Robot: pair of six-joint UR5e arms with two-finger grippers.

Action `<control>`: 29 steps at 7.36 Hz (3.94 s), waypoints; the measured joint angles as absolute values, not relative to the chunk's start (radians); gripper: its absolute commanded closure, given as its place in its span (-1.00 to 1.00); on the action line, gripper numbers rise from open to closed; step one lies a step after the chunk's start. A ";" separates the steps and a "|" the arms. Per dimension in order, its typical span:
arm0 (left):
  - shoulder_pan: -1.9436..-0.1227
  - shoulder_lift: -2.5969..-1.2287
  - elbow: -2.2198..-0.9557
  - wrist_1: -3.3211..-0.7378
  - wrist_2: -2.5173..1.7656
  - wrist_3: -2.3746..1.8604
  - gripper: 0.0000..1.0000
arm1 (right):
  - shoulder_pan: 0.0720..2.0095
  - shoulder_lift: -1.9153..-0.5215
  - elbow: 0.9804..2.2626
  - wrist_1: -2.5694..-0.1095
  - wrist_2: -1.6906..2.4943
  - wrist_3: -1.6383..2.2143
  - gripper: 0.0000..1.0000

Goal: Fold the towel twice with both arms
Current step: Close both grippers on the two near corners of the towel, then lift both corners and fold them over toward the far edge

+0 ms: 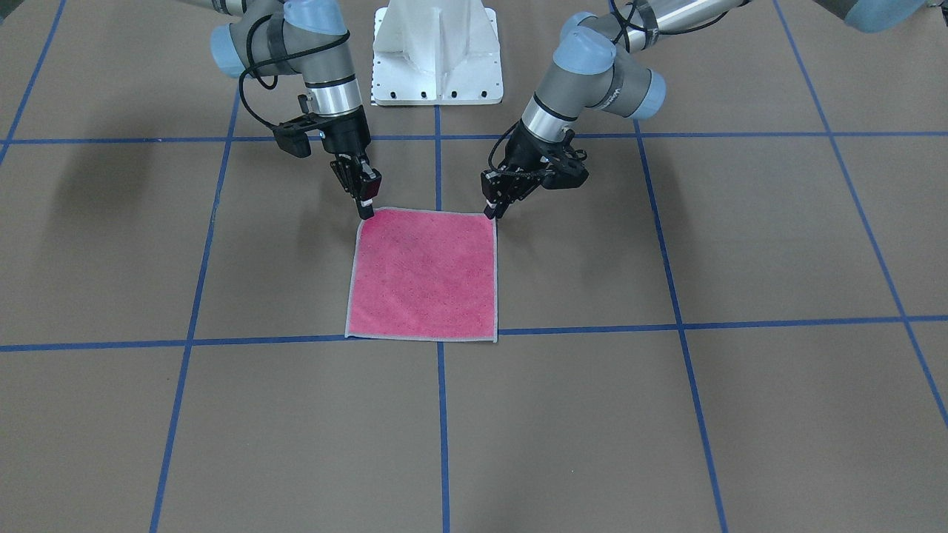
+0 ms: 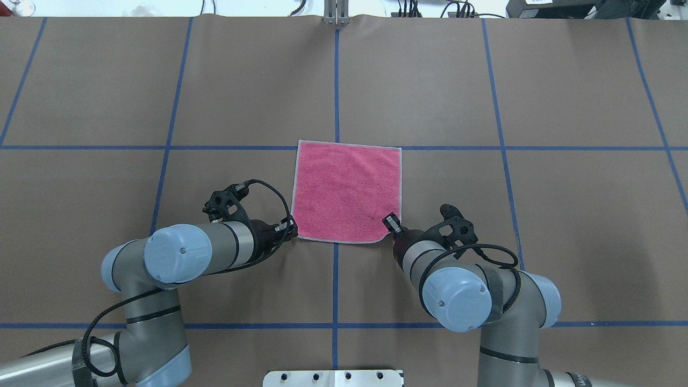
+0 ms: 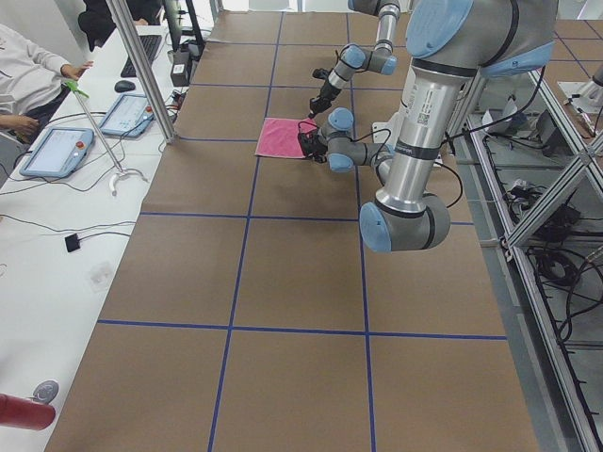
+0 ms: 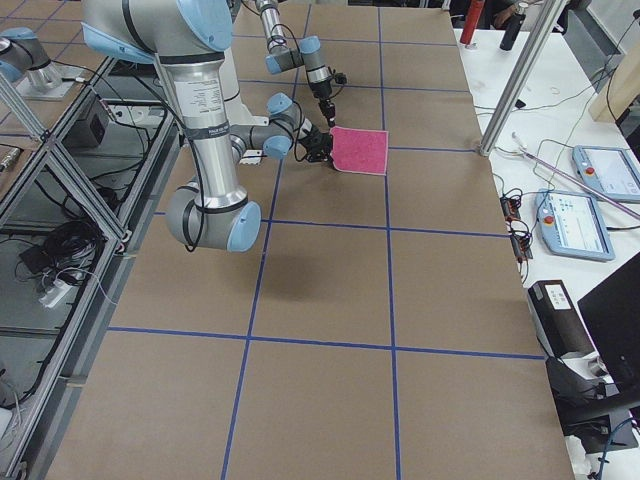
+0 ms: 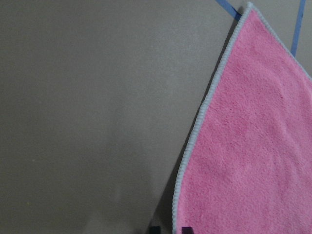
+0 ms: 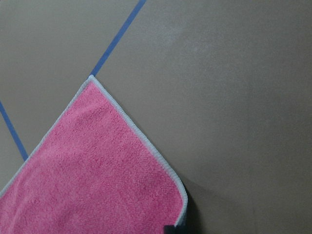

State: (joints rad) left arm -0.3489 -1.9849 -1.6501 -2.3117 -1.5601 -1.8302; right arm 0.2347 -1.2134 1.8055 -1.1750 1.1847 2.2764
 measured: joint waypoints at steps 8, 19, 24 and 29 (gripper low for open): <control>-0.352 -1.989 -1.689 -2.312 -1.566 -1.830 1.00 | 0.221 -1.248 1.867 -1.183 1.179 2.275 1.00; -0.422 -2.113 -1.632 -2.260 -1.564 -1.828 1.00 | 0.269 -1.227 1.878 -1.186 1.153 2.257 1.00; -0.492 -2.186 -1.525 -2.263 -1.566 -1.800 1.00 | 0.381 -1.166 1.755 -1.184 1.187 2.253 1.00; -0.508 -2.240 -1.442 -2.264 -1.566 -1.799 1.00 | 0.420 -1.134 1.704 -1.184 1.213 2.245 0.61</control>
State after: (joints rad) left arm -0.5084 -2.2403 -1.4424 -2.2636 -1.5659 -1.7987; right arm 0.4195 -1.1345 1.7037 -1.1842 1.2133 2.2445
